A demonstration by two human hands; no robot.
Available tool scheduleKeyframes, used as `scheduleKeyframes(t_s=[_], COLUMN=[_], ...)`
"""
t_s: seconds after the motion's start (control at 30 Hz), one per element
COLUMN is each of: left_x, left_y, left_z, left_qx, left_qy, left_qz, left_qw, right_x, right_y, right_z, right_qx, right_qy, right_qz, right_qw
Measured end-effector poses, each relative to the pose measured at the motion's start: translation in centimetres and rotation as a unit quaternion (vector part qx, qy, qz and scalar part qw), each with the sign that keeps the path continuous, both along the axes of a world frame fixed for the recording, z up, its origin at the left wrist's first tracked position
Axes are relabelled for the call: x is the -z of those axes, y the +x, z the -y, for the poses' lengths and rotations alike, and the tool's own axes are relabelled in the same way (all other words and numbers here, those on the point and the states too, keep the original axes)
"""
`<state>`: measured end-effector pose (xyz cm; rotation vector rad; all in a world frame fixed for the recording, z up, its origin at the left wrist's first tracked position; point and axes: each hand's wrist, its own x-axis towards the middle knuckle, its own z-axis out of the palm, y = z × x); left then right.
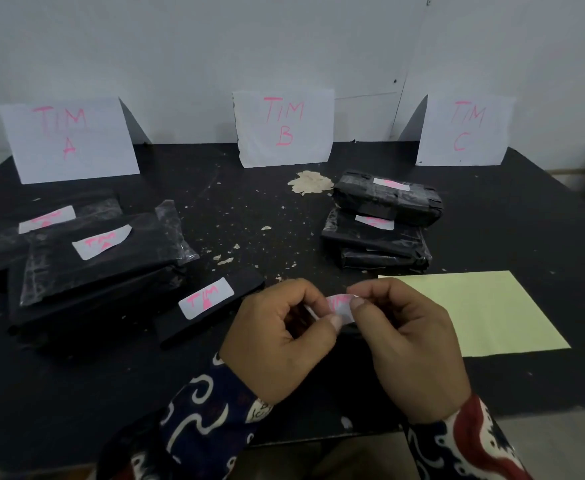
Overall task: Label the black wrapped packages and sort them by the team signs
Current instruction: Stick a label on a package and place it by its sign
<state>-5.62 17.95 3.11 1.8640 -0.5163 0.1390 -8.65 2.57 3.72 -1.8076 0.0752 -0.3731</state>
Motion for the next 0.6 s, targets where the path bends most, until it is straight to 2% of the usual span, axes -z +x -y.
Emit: scheduleKeyframes(t_s=[0.13,0.43,0.6], left_x=[0.2,-1.9,-2.2], left_y=[0.4,3.6,4.3], left_z=[0.1,-0.4,-0.1], left_qx=[-0.040,-0.103,-0.118], left_qy=[-0.004,-0.117,-0.109], left_qz=[-0.040,-0.191,-0.208], left_qw=[0.998,0.969,0.965], right_x=[0.1,-0.1,0.4], right_y=[0.2,2.7,3.2], right_z=[0.0,0.4,0.6], right_qx=[0.005,0.046,0.063], right_qy=[-0.017,-0.039,-0.085], right_qz=[0.001,0.012,0.003], right_qw=[1.000,0.998,0.994])
